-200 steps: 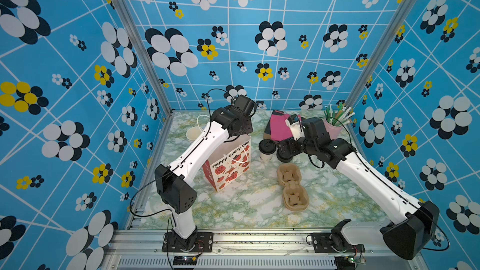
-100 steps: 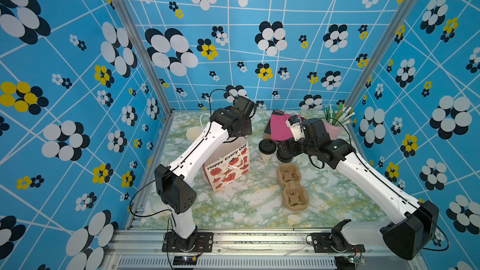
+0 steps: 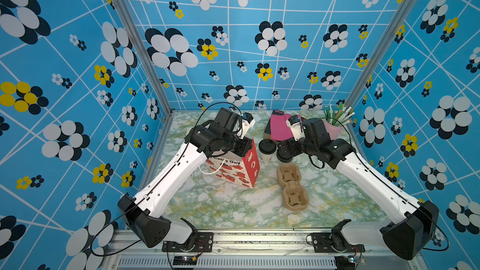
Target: Pack the takeout coffee
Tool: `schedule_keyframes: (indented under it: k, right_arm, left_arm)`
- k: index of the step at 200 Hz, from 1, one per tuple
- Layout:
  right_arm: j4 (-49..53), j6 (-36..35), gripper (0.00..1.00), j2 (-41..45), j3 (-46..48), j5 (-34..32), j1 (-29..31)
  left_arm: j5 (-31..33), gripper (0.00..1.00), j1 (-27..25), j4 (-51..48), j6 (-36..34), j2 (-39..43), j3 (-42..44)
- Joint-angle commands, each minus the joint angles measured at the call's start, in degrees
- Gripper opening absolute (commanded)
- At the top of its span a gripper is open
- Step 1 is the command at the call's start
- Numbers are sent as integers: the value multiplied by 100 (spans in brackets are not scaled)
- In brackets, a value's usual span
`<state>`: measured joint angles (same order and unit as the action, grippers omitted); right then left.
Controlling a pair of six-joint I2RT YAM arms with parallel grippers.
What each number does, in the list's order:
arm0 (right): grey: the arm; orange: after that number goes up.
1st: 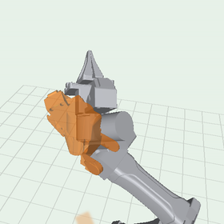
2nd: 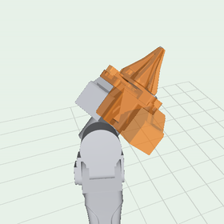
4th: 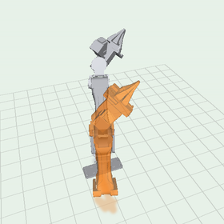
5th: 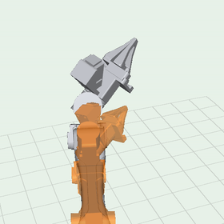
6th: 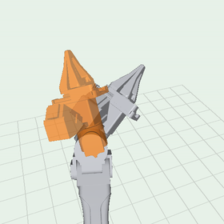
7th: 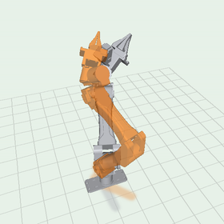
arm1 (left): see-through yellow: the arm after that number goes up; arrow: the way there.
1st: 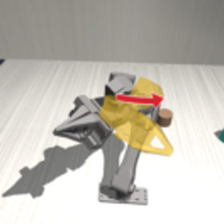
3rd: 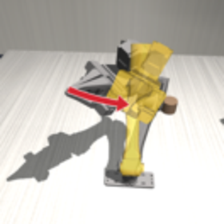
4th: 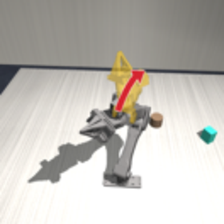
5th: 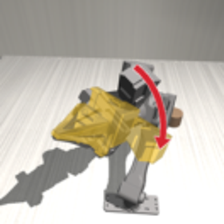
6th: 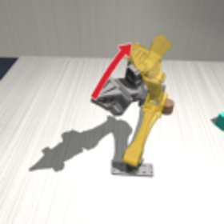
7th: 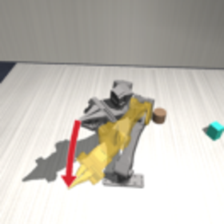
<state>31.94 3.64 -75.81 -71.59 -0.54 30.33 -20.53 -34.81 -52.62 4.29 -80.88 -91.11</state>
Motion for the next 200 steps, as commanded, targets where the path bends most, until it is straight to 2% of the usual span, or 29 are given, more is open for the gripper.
schedule_keyframes:
  k: [1, 25, 52, 73, 99, 108, 125, 145, 165, 188, 200]
  right_arm:
    - [98, -53, 99, 119, 42, 54, -36]
    - [147, -39, 99, 139, 55, 40, -36]
    - [183, -24, 99, 172, 95, 36, -36]
    - [202, -29, 99, 181, 143, 18, -36]
    - [232, -30, 99, 187, 161, 10, -36]
    - [244, -28, 99, 194, 160, 5, -36]
    - [267, -28, 99, 215, 154, -8, -36]
    - [345, -25, 99, 280, 137, -25, -38]
    - [439, -18, 99, 393, 158, -25, -36]
    - [582, 19, 99, 525, 216, -52, -37]
    - [624, 60, 99, 590, 270, -51, -36]
  left_arm:
    - [-721, 0, -74, -357, -873, 140, 124]
    - [-862, 0, -140, -893, -1354, 92, 108]
    - [-896, 2, -156, -1203, -1562, 31, 153]
    - [-949, 15, -158, -1164, -1528, 41, 196]
    - [-994, 42, -160, -938, -1413, 108, 200]
    - [-972, 55, -167, -858, -1360, 146, 165]
    - [-878, 62, -171, -748, -1267, 203, -10]
    - [-493, 69, -157, -698, -1230, 306, -349]
    - [311, 77, -146, -777, -1269, 451, -708]
    - [1137, 78, -34, -1053, -1634, 512, -1039]
    - [1173, 77, 222, -1282, -1772, 405, -1230]
